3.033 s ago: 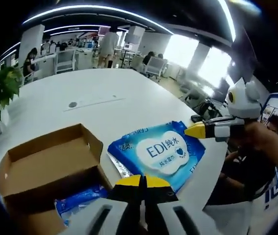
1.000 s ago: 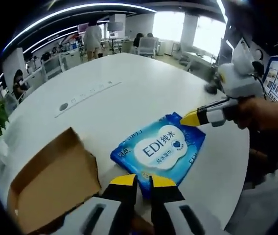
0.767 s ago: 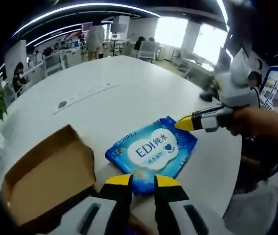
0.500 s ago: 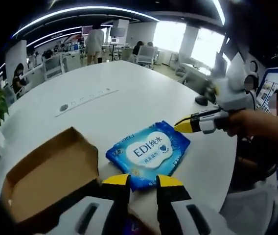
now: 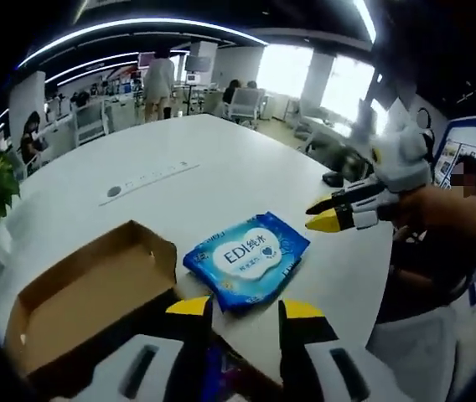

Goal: Operate the shoe box by opening the lid, removing the specified soft item, and placing it in the target area until the item is outside and the box remains undamaged.

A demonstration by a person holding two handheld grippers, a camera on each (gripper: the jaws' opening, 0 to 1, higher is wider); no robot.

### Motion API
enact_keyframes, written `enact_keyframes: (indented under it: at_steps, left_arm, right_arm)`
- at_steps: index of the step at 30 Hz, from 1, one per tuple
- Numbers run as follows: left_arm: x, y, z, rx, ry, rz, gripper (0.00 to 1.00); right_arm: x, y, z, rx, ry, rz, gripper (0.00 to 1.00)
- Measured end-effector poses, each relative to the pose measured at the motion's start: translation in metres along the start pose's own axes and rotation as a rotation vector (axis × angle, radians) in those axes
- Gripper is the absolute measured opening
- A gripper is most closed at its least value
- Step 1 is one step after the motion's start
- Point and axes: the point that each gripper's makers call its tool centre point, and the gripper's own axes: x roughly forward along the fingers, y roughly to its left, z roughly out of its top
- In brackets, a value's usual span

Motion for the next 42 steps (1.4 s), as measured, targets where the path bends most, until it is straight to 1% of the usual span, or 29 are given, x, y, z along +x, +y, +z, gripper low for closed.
enact_keyframes:
  at_steps: [3, 5, 10, 13, 16, 19, 20, 23, 26, 28, 31, 33, 35, 37, 40, 42]
  left_arm:
    - [-0.009, 0.006, -0.005, 0.003, 0.0, 0.011, 0.33]
    - [-0.014, 0.012, -0.011, -0.009, 0.011, 0.027, 0.34]
    - [-0.029, 0.022, -0.024, -0.023, 0.013, 0.047, 0.35]
    - [-0.034, 0.028, -0.031, -0.021, 0.02, 0.059, 0.36]
    - [-0.04, 0.036, -0.039, -0.025, 0.025, 0.071, 0.36]
    - [-0.045, 0.044, -0.047, -0.035, 0.037, 0.088, 0.37]
    - [-0.047, 0.048, -0.049, -0.04, 0.04, 0.093, 0.37]
    - [-0.051, 0.054, -0.056, -0.055, 0.047, 0.1, 0.36]
    - [-0.054, 0.06, -0.062, -0.058, 0.057, 0.104, 0.36]
    - [-0.057, 0.063, -0.066, -0.058, 0.066, 0.101, 0.35]
    - [-0.059, 0.067, -0.072, -0.052, 0.084, 0.095, 0.34]
    - [-0.059, 0.068, -0.076, -0.039, 0.098, 0.076, 0.33]
    - [-0.058, 0.067, -0.077, -0.009, 0.101, 0.052, 0.32]
    - [-0.056, 0.066, -0.074, 0.046, 0.083, 0.024, 0.32]
    - [-0.052, 0.067, -0.076, 0.042, 0.084, -0.003, 0.32]
    - [-0.05, 0.068, -0.076, 0.044, 0.087, -0.007, 0.32]
  right_arm:
    - [-0.007, 0.01, 0.004, -0.016, -0.004, 0.017, 0.21]
    - [-0.011, 0.016, 0.006, -0.031, -0.003, 0.023, 0.23]
    - [-0.02, 0.036, 0.015, -0.084, -0.019, 0.053, 0.25]
    - [-0.022, 0.048, 0.016, -0.122, -0.005, 0.077, 0.27]
    - [-0.023, 0.059, 0.018, -0.173, 0.0, 0.093, 0.28]
    - [-0.021, 0.07, 0.02, -0.196, 0.013, 0.117, 0.29]
    - [-0.02, 0.075, 0.019, -0.232, 0.026, 0.127, 0.3]
    - [-0.017, 0.087, 0.022, -0.308, 0.038, 0.149, 0.3]
    - [-0.014, 0.097, 0.028, -0.348, 0.035, 0.163, 0.3]
    - [-0.01, 0.106, 0.032, -0.374, 0.038, 0.181, 0.29]
    - [-0.005, 0.117, 0.039, -0.415, 0.027, 0.203, 0.28]
    - [0.0, 0.124, 0.041, -0.443, 0.026, 0.217, 0.27]
    - [0.004, 0.131, 0.042, -0.458, 0.027, 0.232, 0.27]
    - [0.009, 0.137, 0.044, -0.47, 0.027, 0.248, 0.26]
    - [0.016, 0.145, 0.046, -0.506, 0.03, 0.261, 0.25]
    - [0.02, 0.151, 0.048, -0.519, 0.031, 0.275, 0.24]
